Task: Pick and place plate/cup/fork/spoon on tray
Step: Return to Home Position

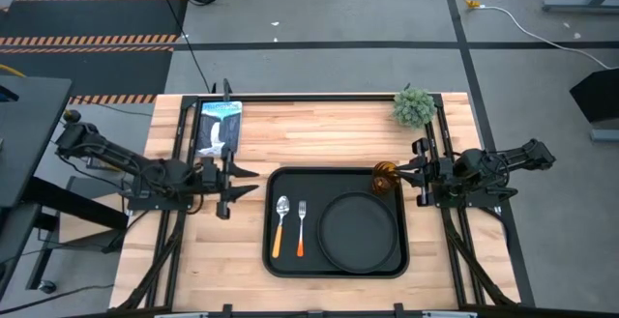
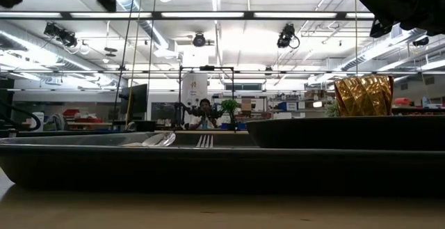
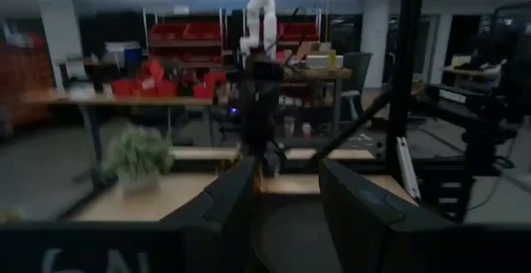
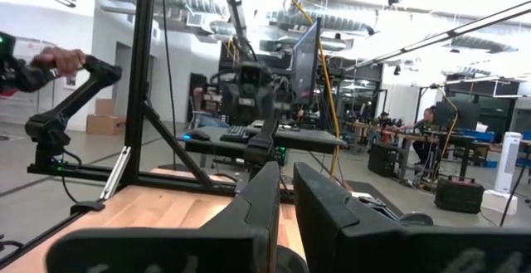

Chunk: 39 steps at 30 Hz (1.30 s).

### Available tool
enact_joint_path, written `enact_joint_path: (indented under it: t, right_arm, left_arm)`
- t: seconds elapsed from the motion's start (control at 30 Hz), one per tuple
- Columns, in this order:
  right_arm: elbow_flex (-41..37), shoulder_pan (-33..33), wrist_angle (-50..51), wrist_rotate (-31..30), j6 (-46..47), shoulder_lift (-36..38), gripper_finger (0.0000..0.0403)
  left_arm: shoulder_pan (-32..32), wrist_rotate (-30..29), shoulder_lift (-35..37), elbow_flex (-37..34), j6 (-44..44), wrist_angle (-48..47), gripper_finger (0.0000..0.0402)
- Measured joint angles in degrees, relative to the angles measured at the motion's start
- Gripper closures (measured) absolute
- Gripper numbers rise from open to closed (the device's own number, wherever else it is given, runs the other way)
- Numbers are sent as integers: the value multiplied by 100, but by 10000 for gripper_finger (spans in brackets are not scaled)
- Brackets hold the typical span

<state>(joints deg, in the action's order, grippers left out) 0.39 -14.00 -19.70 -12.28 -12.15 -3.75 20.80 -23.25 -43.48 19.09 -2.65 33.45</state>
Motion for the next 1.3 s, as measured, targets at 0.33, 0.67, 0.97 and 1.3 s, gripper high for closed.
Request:
enact_joint_path:
  t: [0.33, 0.67, 0.97, 1.3]
  right_arm:
    - [-1, -2, 1, 1, -1, 0, 357]
    - [0, -2, -7, 1, 1, 0, 357]
    - [-1, -2, 0, 1, 1, 0, 357]
    - [1, 0, 0, 1, 1, 0, 357]
  left_arm:
    - [-11, 0, 1182, -1785, 749, 1029, 257]
    - [-249, 21, 1960, -1857, 7, 358, 257]
    - [-878, 18, 3260, -1862, 66, -2349, 257]
    - [-1599, 16, 4182, -1864, 200, -2737, 257]
